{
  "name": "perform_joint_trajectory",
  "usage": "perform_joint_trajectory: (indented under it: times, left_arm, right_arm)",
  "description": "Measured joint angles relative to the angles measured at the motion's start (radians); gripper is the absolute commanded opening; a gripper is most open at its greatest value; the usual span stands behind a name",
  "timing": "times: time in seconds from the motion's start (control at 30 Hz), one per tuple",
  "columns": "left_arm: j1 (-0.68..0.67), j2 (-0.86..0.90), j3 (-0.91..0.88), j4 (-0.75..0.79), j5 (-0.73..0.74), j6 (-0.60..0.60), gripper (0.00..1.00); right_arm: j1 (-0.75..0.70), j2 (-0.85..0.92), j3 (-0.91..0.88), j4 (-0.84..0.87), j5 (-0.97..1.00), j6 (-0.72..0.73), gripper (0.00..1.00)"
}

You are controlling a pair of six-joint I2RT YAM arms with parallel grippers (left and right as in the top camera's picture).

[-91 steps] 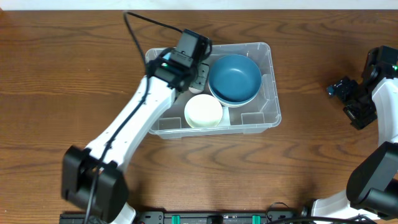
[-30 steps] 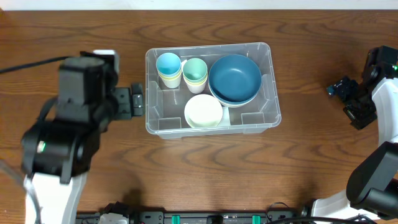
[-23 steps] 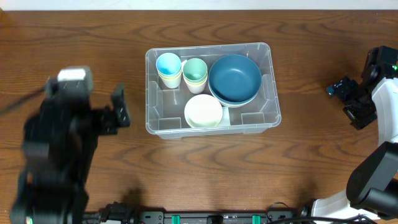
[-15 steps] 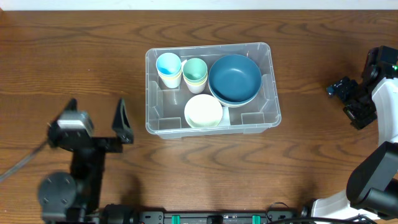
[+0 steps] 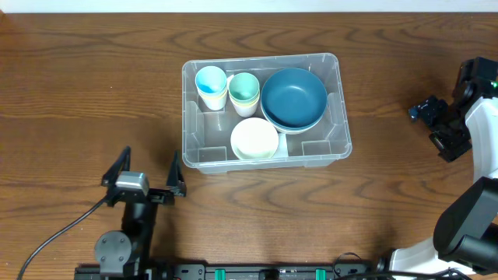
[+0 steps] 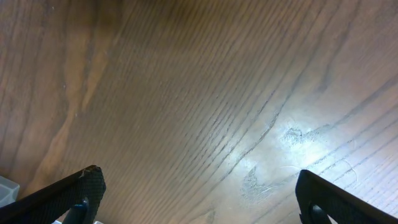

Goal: Pack container

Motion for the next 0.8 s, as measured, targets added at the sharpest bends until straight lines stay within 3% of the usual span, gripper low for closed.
perform_joint_trajectory:
  times: [0.27,0.8]
  left_arm:
    - [0.000,-0.002,-0.125,-0.032,0.008,0.000,0.98]
    - [0.001,-0.002,-0.119,-0.066,0.003,0.000,0.98]
  right_arm:
    - [0.000,0.000,0.000,0.000,0.000,0.000,0.99]
    - [0.000,0.000,0.000,0.000,0.000,0.000,0.99]
